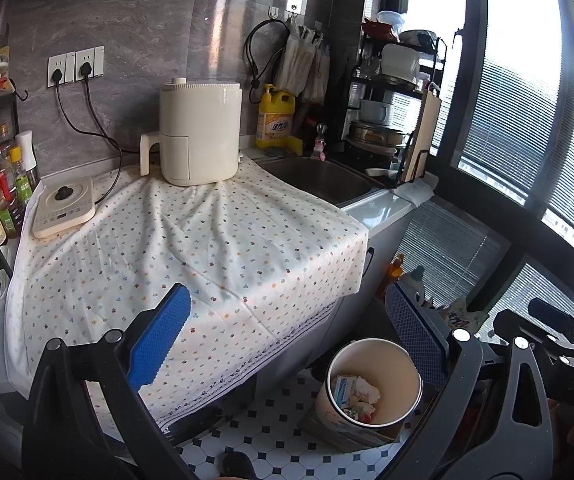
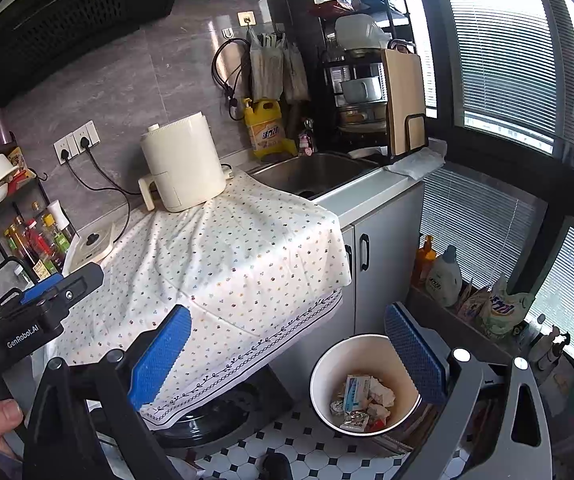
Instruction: Collect trash
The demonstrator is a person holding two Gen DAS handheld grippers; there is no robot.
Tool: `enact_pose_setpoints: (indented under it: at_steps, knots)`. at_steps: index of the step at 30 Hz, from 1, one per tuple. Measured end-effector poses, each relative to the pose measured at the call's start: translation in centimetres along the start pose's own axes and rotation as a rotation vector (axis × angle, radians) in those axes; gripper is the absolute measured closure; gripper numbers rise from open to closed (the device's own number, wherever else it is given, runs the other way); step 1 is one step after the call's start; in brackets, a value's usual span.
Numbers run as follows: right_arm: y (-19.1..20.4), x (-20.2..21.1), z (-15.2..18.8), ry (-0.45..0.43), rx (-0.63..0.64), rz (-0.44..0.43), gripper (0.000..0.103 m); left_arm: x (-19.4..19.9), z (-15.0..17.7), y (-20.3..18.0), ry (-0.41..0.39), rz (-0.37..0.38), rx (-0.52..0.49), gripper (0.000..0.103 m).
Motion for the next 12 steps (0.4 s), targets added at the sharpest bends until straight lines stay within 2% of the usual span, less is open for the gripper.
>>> enact_pose_setpoints:
  at_steps: [6,12]
  knots:
    - [0.1,-0.8,0.1,0.031,-0.005,0.006,0.008,-0.9,0.1,0.3,0.031,0.003,-0.004,0.006]
    - [0.7,-2.7,-0.5,0.056,-0.009,0.042,0.008,-3.6,-1.1,1.6,0.062,0.046,-0.004,0.006]
Point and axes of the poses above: each gripper's, at about its wrist camera, not at the fingertips, and x roughly against the way its jaws point, y to its left, z to its underside, the point moved 5 cm from there along -x, roughly the way its jaws point, and after that the axes turned 14 degrees about y, right-handed, at the moved point
